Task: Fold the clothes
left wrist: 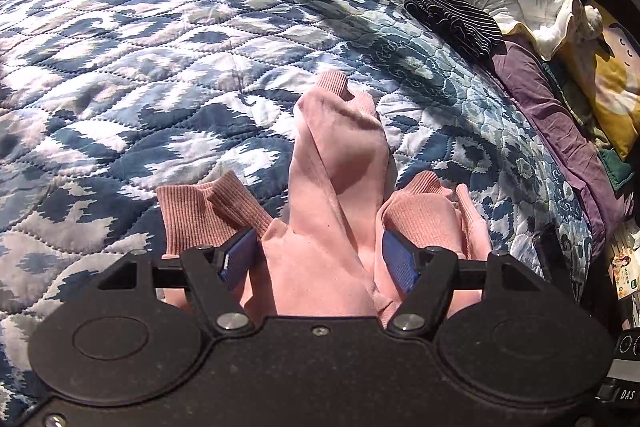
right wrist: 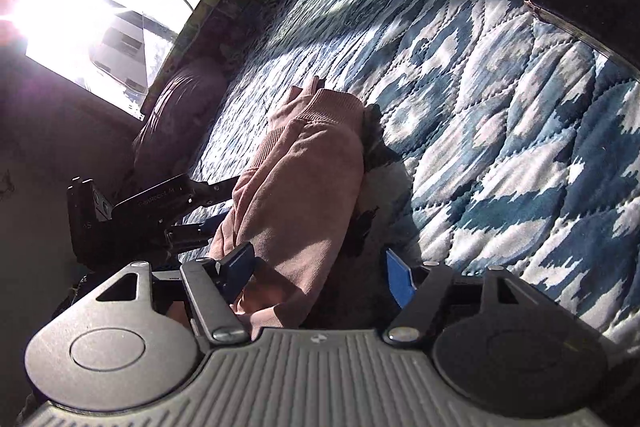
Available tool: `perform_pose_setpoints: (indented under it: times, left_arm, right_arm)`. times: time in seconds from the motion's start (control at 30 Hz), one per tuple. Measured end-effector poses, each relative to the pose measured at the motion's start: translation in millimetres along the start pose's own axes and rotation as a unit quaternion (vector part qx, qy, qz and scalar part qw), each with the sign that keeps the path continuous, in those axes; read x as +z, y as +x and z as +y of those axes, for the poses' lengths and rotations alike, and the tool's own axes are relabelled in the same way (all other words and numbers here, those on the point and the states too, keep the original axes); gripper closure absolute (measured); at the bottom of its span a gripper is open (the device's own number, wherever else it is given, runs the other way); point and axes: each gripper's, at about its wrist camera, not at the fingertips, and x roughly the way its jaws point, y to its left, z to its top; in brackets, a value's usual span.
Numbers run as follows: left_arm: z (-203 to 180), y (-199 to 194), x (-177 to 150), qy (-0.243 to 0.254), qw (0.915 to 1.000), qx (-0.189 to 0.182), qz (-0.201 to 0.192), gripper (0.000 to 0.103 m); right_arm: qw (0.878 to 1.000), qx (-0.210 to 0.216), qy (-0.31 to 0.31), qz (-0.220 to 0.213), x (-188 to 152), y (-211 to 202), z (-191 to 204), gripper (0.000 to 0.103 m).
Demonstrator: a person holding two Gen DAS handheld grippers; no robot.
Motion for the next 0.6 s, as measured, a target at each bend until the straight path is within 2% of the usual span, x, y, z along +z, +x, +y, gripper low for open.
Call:
perform_pose_setpoints:
  times: [0.03,0.07,0.13,0.17,0.27,0.37,0.5,0.6]
  left_arm:
    - [-4,0,-4,0.018,0.9998,0.008,-0.001,0.055]
    - [-5,-2,-8,0.024,0.9997,0.01,0.0,0.08]
    - [2,-12,-15,0.005,0.9999,-0.004,-0.012,0.091]
    - [5,-19,-18,-0.001,0.9998,-0.009,-0.02,0.093]
    - [14,-51,-25,-0.019,0.9978,-0.01,-0.062,0.095]
    - [23,-94,-29,-0.042,0.9924,-0.011,-0.115,0.095]
    - [31,-156,-36,-0.07,0.9808,0.013,-0.182,0.095]
    - [41,-198,-44,-0.108,0.968,0.034,-0.224,0.095]
  right_arm:
    - [1.0,0.003,-0.004,0.003,-1,1,1,0.06]
    - [1.0,0.002,-0.013,0.003,-1,2,3,0.077]
    - [1.0,-0.001,-0.031,0.001,-2,4,8,0.084]
    - [0.999,0.001,-0.039,-0.002,-2,4,12,0.089]
    - [0.998,0.006,-0.065,-0.017,2,-1,30,0.091]
    - [0.995,0.021,-0.097,-0.026,11,-2,58,0.091]
    - [0.986,0.036,-0.16,-0.027,22,12,107,0.091]
    - [0.978,0.054,-0.201,-0.024,31,31,147,0.092]
